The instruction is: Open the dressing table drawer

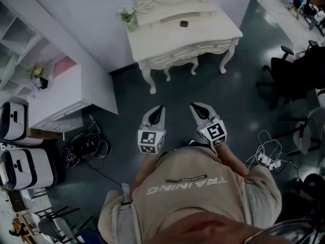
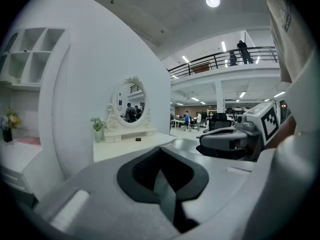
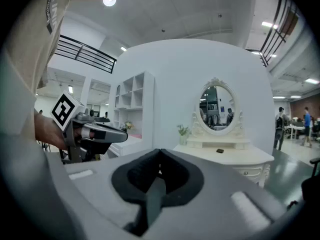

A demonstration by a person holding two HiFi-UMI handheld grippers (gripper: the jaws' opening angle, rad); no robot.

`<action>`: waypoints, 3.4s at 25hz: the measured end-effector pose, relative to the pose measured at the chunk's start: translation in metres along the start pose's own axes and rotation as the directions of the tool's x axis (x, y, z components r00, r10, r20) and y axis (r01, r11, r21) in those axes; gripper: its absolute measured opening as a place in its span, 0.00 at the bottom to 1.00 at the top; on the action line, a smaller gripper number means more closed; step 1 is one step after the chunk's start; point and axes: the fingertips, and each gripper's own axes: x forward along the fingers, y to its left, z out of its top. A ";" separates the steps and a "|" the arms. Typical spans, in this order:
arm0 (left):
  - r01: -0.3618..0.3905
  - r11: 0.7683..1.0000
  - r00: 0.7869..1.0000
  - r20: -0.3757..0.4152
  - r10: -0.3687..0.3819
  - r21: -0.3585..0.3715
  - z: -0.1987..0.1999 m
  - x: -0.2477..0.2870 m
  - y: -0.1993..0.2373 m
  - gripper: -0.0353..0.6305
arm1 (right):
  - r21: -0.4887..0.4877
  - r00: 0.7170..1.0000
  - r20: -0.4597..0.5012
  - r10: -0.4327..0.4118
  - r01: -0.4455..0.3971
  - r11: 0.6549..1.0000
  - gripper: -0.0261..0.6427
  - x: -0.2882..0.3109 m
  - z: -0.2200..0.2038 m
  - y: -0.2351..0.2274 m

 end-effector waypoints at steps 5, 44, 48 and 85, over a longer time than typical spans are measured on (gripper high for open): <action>0.012 1.000 1.000 -0.013 -0.012 -0.028 0.004 0.023 -0.014 0.06 | -0.022 1.000 0.005 0.007 -0.007 1.000 0.04 -0.003 0.010 -0.025; 0.129 0.989 0.990 -0.045 -0.133 -0.076 -0.004 0.209 0.149 0.06 | -0.042 0.985 -0.173 -0.003 -0.004 0.999 0.04 0.218 -0.004 -0.118; 0.187 0.982 0.979 -0.081 -0.190 -0.042 -0.015 0.242 0.182 0.06 | -0.012 0.984 -0.169 -0.056 0.054 0.998 0.04 0.254 -0.007 -0.128; -0.049 0.955 0.970 -0.241 -0.024 -0.292 -0.001 0.526 0.349 0.07 | 0.084 0.942 -0.269 0.199 -0.183 0.980 0.14 0.528 -0.042 -0.390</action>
